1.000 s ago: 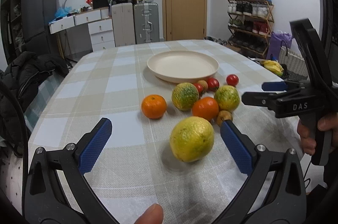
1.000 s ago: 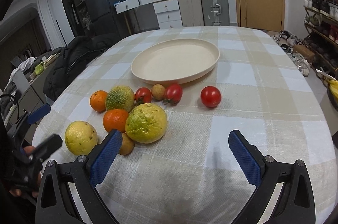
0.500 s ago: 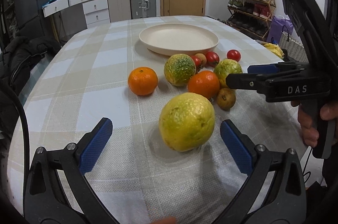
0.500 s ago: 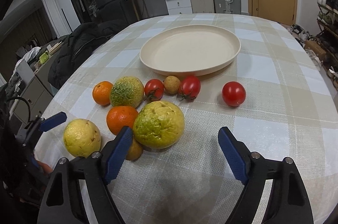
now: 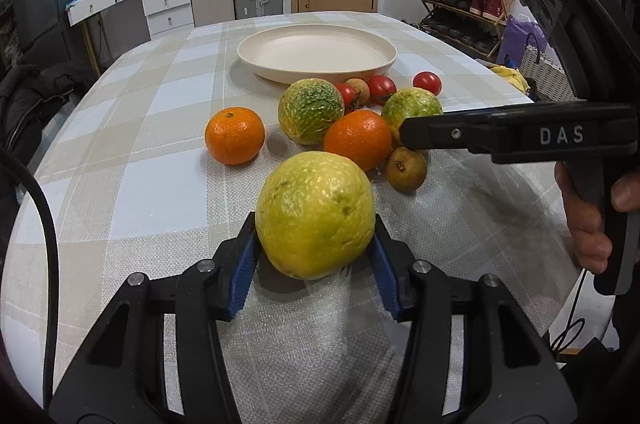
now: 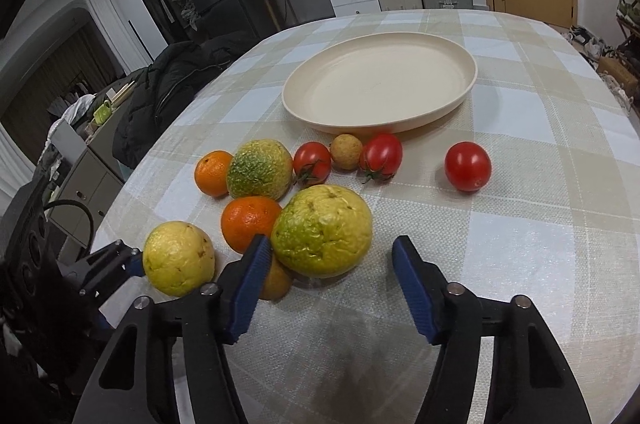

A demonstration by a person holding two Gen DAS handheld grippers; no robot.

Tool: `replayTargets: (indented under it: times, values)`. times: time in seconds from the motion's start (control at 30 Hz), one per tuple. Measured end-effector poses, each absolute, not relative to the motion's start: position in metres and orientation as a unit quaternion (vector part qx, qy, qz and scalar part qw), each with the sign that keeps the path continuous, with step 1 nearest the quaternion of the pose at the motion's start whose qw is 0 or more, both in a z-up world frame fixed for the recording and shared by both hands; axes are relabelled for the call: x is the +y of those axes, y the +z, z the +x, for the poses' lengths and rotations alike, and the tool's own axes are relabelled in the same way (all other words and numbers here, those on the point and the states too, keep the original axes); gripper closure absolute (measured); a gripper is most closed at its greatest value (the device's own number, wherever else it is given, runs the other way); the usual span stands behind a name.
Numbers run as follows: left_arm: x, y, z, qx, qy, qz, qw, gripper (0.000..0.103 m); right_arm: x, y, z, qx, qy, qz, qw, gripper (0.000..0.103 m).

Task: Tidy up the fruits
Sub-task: 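Grasp the large yellow citrus with the left tool while the right tool grasps another yellow citrus, then lift both yellow citrus and carry them over the cream plate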

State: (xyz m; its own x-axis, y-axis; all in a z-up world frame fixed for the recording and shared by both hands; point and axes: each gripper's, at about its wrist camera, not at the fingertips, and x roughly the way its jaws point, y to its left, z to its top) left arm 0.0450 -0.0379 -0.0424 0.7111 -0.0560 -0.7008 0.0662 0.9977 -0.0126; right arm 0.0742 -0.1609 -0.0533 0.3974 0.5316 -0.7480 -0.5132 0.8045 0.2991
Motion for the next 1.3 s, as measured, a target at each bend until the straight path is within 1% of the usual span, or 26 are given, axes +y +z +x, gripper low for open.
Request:
replayTargets:
  times: [0.1,0.13,0.4,1.13,1.3]
  values:
    - [-0.038,-0.042,0.047,0.378,-0.036,0.007,0.925,0.054,-0.157,-0.052,0.074,0.454,0.317,0.008,0.833,0.048]
    - [-0.038,-0.042,0.047,0.379,-0.037,0.005,0.925,0.054,-0.155,-0.052,0.074,0.454,0.318,0.007,0.832,0.048]
    - [-0.035,-0.042,0.046,0.377,-0.039,0.004,0.925,0.055,-0.152,-0.051,0.072,0.45,0.317,0.002,0.835,0.05]
    - [-0.031,-0.037,0.037,0.359,-0.037,-0.012,0.933,0.055,-0.178,-0.044,0.063,0.416,0.313,0.045,0.853,0.051]
    - [-0.031,-0.037,0.036,0.359,-0.036,-0.014,0.933,0.055,-0.177,-0.045,0.06,0.416,0.314,0.032,0.853,0.051]
